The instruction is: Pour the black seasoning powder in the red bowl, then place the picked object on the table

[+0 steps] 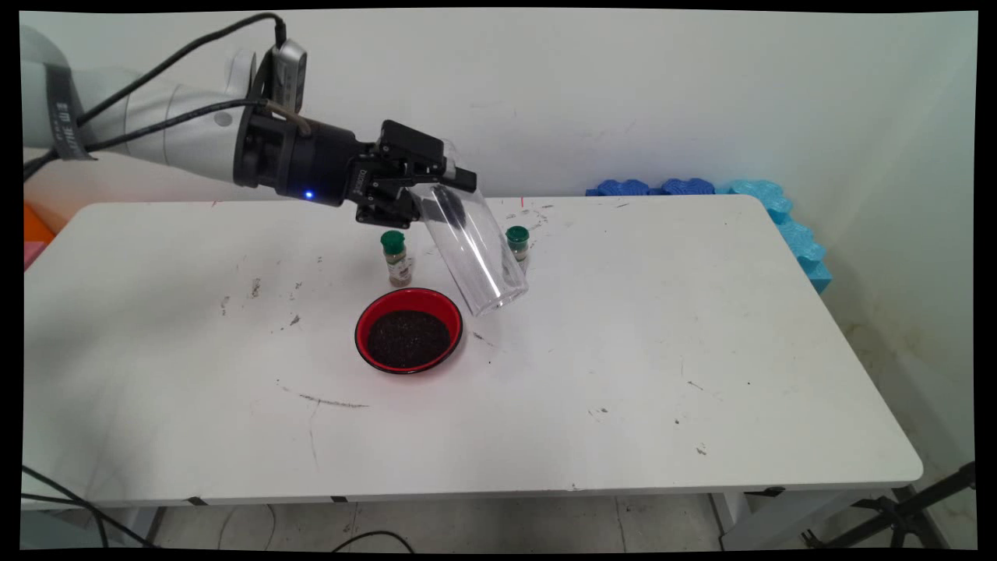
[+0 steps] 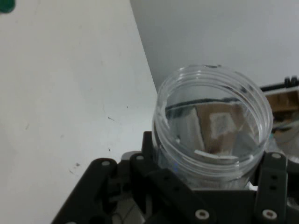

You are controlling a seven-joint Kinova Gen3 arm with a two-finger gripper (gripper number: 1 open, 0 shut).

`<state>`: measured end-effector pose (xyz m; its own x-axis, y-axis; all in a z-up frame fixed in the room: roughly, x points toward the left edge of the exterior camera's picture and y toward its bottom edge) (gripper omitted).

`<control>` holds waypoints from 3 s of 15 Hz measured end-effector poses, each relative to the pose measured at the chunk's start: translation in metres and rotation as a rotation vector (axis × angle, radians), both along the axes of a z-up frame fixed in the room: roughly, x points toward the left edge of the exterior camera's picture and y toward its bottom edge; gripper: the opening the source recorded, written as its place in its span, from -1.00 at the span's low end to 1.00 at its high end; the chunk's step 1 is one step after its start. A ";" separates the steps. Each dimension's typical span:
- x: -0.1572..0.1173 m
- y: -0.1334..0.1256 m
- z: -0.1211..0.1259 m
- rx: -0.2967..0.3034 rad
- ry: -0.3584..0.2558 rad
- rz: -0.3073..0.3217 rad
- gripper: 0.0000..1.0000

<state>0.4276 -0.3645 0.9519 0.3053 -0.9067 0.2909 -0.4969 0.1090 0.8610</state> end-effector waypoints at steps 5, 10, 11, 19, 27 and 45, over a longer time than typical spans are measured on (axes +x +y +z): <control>-0.011 0.005 0.017 -0.221 -0.105 -0.169 -1.00; -0.018 0.011 0.030 -0.439 -0.225 -0.323 -1.00; -0.019 0.011 0.032 -0.471 -0.249 -0.347 -1.00; -0.027 0.020 0.040 -0.718 -0.395 -0.523 -1.00; -0.028 0.026 0.037 -0.884 -0.516 -0.602 -1.00; -0.033 0.028 0.028 -0.992 -0.604 -0.638 -1.00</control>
